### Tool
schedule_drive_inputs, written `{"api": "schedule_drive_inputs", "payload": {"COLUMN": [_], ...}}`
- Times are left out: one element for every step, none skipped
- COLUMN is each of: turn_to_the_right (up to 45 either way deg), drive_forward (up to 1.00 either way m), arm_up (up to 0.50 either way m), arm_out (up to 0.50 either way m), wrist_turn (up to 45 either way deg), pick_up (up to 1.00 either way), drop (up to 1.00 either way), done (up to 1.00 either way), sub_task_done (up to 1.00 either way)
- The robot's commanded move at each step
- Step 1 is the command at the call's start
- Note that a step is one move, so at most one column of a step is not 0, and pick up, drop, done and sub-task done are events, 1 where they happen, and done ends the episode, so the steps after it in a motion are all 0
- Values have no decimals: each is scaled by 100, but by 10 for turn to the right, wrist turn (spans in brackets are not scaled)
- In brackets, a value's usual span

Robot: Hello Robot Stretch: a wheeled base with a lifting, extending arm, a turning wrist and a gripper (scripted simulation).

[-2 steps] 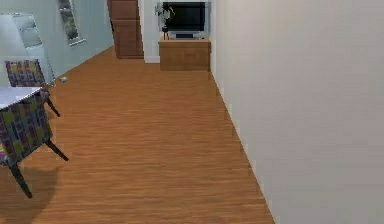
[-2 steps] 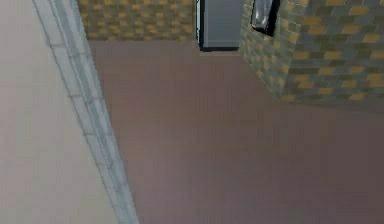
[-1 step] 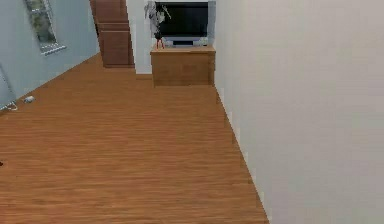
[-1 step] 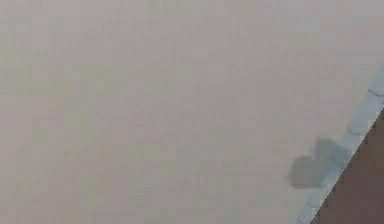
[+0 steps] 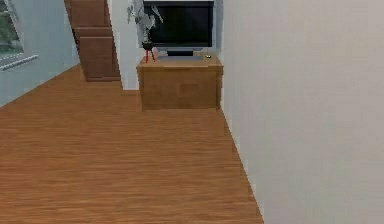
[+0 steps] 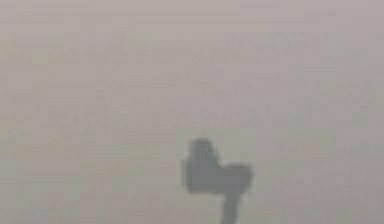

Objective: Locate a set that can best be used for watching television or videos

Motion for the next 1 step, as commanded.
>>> {"api": "schedule_drive_inputs", "payload": {"turn_to_the_right": [0], "drive_forward": [100], "arm_up": [0], "arm_out": [0], "wrist_turn": [0], "pick_up": [0], "drop": [0], "done": [0], "sub_task_done": [0]}}
